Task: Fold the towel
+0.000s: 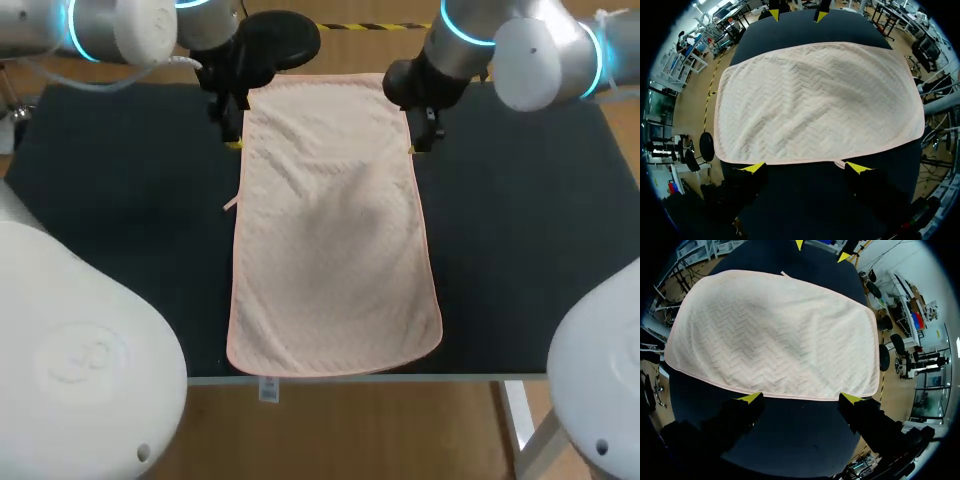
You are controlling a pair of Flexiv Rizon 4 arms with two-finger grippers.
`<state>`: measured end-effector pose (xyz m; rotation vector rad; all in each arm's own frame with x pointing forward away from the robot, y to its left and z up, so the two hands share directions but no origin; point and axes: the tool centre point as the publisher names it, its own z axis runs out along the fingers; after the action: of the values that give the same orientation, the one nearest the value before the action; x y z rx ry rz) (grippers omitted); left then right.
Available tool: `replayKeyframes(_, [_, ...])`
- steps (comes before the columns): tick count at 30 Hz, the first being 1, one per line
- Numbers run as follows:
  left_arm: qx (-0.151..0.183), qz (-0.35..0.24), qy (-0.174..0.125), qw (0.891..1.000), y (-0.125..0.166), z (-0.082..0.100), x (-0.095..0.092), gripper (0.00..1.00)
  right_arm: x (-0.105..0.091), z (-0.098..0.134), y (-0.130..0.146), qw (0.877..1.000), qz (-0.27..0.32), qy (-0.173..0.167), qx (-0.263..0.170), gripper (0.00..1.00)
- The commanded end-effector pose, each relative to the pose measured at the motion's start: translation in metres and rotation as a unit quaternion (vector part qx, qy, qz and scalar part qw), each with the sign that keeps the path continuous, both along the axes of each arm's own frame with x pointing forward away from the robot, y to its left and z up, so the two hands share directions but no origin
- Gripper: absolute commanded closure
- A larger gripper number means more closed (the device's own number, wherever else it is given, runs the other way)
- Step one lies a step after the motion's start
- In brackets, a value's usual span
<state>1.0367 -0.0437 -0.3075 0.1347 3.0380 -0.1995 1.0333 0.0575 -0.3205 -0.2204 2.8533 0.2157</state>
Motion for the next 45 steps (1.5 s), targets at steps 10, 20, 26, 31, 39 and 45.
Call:
replayKeyframes(10, [0.016, 0.003, 0.0, 1.0, -0.003, 0.002, 0.002, 0.0, 0.002, 0.006, 0.003, 0.998, -0.01, -0.002, -0.07, 0.0])
replayKeyframes(20, [0.018, -0.002, 0.007, 1.0, -0.011, -0.011, -0.003, 0.0, -0.001, -0.01, 0.01, 0.998, -0.021, 0.018, -0.053, 0.0])
replayKeyframes(26, [0.012, 0.025, 0.015, 1.0, -0.013, -0.039, -0.008, 0.0, -0.007, -0.041, 0.017, 0.996, -0.041, 0.05, -0.057, 0.0])
replayKeyframes(31, [0.003, 0.031, 0.03, 0.999, -0.014, -0.061, -0.012, 0.0, -0.008, -0.06, 0.017, 0.995, -0.045, 0.069, -0.059, 0.0])
replayKeyframes(39, [0.004, 0.04, 0.046, 0.998, -0.019, -0.081, -0.009, 0.0, -0.001, -0.079, 0.014, 0.992, -0.068, 0.091, -0.053, 0.0])
replayKeyframes(45, [0.005, 0.038, 0.052, 0.998, -0.021, -0.087, -0.008, 0.0, -0.002, -0.086, 0.014, 0.991, -0.072, 0.1, -0.055, 0.0])
